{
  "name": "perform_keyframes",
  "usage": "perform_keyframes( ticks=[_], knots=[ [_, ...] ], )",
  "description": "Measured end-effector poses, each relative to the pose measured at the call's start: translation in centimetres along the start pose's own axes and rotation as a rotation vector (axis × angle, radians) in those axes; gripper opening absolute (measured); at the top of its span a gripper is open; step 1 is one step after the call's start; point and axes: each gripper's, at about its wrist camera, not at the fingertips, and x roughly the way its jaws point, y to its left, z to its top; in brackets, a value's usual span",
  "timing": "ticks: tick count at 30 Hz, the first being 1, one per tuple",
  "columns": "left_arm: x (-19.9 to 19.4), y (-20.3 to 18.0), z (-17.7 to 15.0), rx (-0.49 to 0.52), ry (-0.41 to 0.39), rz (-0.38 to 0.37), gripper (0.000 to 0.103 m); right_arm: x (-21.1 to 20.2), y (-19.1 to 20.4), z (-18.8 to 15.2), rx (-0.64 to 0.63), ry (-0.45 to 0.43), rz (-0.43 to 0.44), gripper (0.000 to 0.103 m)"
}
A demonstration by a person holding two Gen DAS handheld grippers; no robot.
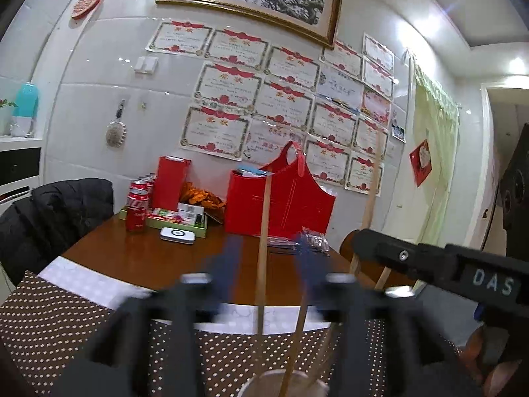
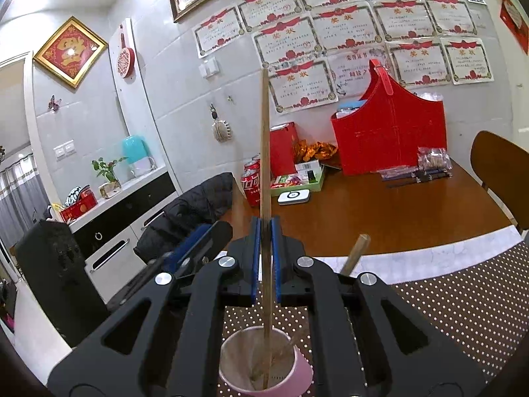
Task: Organize utensils
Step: 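Raise the right tool's chopstick over the cup and release while the left tool releases its chopstick, then withdraw both open tools from the pink cup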
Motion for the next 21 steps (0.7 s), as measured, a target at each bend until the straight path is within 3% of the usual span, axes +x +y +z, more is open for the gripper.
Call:
perform_keyframes(
  ticks=[1, 2, 10, 21],
  knots=[
    [-0.8, 0.2, 0.2, -0.01, -0.01, 0.005, 0.074, -0.5, -0.1, 0.2, 0.011, -0.018, 0.002, 0.077],
    [-1.4, 0.4, 0.4, -0.014, -0.014, 0.004, 0.076, -1.4, -0.2, 0.3, 0.023, -0.056, 0.004, 0.096],
    [-6.2, -0.6, 2.9, 0.058, 0.012, 0.072, 0.088, -5.5, 0.8, 1.6, 0.011, -0.093, -0.038, 0.097],
    [-14.7, -4.7, 5.8, 0.195, 0.038, 0.207, 0.088, -13.0, 2.2, 0.4, 0.009, -0.105, -0.108, 0.097]
  ],
)
